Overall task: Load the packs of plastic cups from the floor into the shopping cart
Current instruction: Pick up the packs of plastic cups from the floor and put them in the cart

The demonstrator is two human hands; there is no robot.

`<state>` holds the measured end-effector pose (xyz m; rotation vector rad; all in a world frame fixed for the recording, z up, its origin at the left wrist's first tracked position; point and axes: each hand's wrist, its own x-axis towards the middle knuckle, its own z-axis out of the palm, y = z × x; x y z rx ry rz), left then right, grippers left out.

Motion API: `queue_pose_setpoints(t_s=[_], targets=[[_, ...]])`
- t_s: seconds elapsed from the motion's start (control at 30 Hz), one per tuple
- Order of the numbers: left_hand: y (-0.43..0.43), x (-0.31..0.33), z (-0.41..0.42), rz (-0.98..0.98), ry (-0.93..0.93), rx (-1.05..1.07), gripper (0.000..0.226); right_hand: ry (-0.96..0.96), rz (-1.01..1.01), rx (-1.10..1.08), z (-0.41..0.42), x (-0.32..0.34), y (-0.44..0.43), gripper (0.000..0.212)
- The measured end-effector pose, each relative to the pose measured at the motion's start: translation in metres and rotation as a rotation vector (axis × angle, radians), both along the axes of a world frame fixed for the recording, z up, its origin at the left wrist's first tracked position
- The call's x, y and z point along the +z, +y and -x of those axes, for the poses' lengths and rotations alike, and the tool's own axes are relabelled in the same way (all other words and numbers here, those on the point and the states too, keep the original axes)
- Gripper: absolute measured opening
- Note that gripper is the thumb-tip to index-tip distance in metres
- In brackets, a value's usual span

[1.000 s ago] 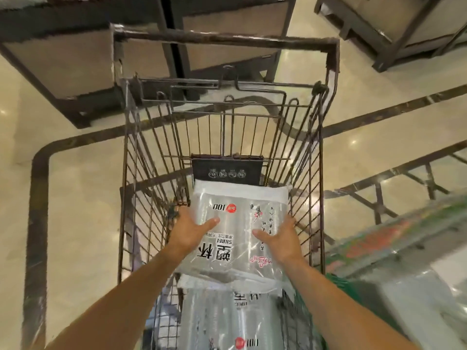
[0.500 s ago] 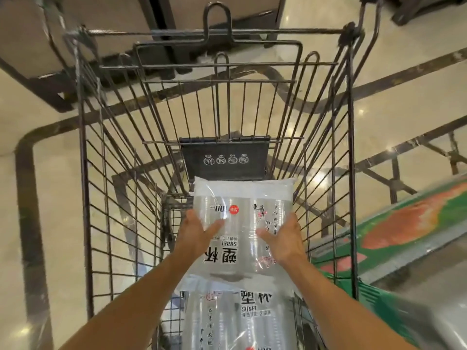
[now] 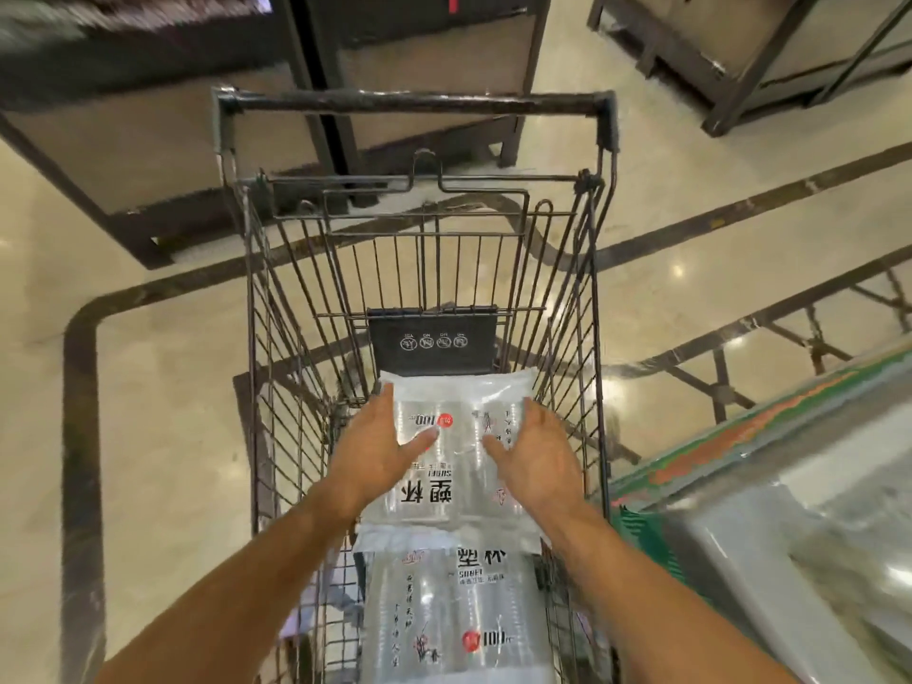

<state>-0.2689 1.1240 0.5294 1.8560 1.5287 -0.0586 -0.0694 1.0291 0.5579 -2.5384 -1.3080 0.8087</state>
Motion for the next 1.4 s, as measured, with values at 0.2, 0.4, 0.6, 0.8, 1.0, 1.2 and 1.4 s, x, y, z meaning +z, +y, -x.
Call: queue_pose_setpoints(t_s=[0.2, 0.4, 0.6, 0.8, 1.0, 1.2, 1.4], targets=[[-0.069, 0.171, -0.006, -0.363, 0.237, -0.321, 0.103, -0.139, -0.133, 0.178, -0.011, 0.131, -0.069, 0.074], [-0.201, 0.314, -0.021, -0.564, 0.295, -0.5, 0.1, -0.358, -0.247, 0.267, -0.023, 0.263, -0.203, 0.074], [-0.339, 0.404, -0.044, -0.649, 0.202, -0.615, 0.089, -0.425, -0.25, 0.188, -0.035, 0.357, -0.36, 0.08], [-0.439, 0.457, -0.097, -0.757, 0.118, -0.884, 0.096, -0.47, -0.241, -0.07, -0.043, 0.408, -0.504, 0.081], [-0.544, 0.483, -0.15, -0.891, -0.009, -1.235, 0.1, -0.552, -0.163, -0.459, -0.032, 0.419, -0.66, 0.092], [-0.687, 0.482, -0.169, -0.958, -0.196, -1.588, 0.088, -0.666, -0.048, -0.788, 0.032, 0.437, -0.823, 0.085], [-0.863, 0.489, -0.165, -1.012, -0.42, -1.877, 0.075, -0.75, 0.109, -1.08, 0.118, 0.45, -0.991, 0.074]])
